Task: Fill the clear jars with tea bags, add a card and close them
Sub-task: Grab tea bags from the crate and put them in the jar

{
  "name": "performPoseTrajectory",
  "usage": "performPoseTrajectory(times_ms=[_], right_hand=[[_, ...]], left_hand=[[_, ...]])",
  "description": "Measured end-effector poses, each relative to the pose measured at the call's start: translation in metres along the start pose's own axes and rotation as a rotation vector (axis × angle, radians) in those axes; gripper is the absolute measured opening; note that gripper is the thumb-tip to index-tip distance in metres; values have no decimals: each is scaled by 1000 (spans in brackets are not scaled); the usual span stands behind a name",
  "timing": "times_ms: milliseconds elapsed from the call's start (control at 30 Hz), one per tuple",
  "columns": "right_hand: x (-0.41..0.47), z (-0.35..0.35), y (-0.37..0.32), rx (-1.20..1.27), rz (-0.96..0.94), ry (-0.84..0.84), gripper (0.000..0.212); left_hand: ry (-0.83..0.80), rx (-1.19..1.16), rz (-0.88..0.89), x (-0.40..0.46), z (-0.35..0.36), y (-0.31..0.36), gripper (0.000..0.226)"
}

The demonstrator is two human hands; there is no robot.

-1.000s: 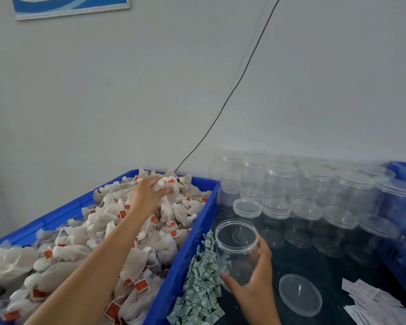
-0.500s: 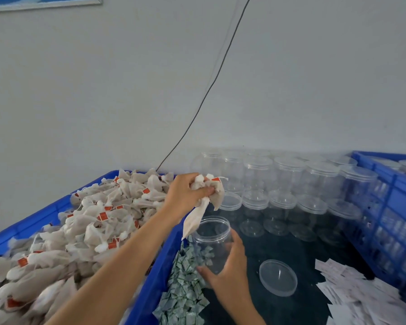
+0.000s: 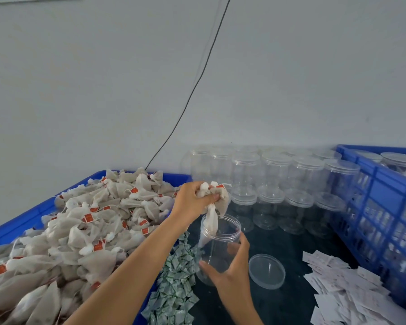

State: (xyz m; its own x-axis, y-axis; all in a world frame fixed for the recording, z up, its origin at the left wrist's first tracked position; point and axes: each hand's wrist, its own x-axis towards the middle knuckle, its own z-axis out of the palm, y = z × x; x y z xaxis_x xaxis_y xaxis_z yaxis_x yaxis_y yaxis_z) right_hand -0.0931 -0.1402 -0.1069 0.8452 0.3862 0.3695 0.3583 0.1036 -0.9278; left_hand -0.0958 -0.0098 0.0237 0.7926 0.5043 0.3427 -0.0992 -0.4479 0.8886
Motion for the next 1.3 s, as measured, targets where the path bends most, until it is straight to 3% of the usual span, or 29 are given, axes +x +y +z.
performPoseTrajectory(times_ms=[233, 467, 600, 733, 800, 967, 1133, 1200, 1300], right_hand=[[-4, -22, 12, 18, 23, 8, 104], [-11, -33, 26, -36, 29, 43, 106], [-14, -35, 32, -68, 31, 45, 110], [-13, -36, 33, -56, 33, 41, 110], [-12, -36, 34, -59, 34, 37, 111], [-12, -34, 32, -91, 54, 26, 112], [-9, -33, 27, -80, 109, -5, 125], [-6, -34, 21, -85, 57, 12, 119], [3, -36, 4, -144, -42, 98, 87]], left_hand=[[-100, -47, -97, -6, 21, -14, 8], [-58, -158, -153, -7, 39, -11, 6], [-94, 156, -141, -6, 44, -15, 20], [-324, 479, -82, -8, 42, -14, 18], [-361, 465, -89, -9, 41, -12, 16], [-248, 450, -107, -10, 43, -9, 33], [-347, 427, -132, -23, 48, -16, 40], [-408, 438, -61, -27, 48, -16, 36], [-434, 505, 87, -27, 39, -12, 27]])
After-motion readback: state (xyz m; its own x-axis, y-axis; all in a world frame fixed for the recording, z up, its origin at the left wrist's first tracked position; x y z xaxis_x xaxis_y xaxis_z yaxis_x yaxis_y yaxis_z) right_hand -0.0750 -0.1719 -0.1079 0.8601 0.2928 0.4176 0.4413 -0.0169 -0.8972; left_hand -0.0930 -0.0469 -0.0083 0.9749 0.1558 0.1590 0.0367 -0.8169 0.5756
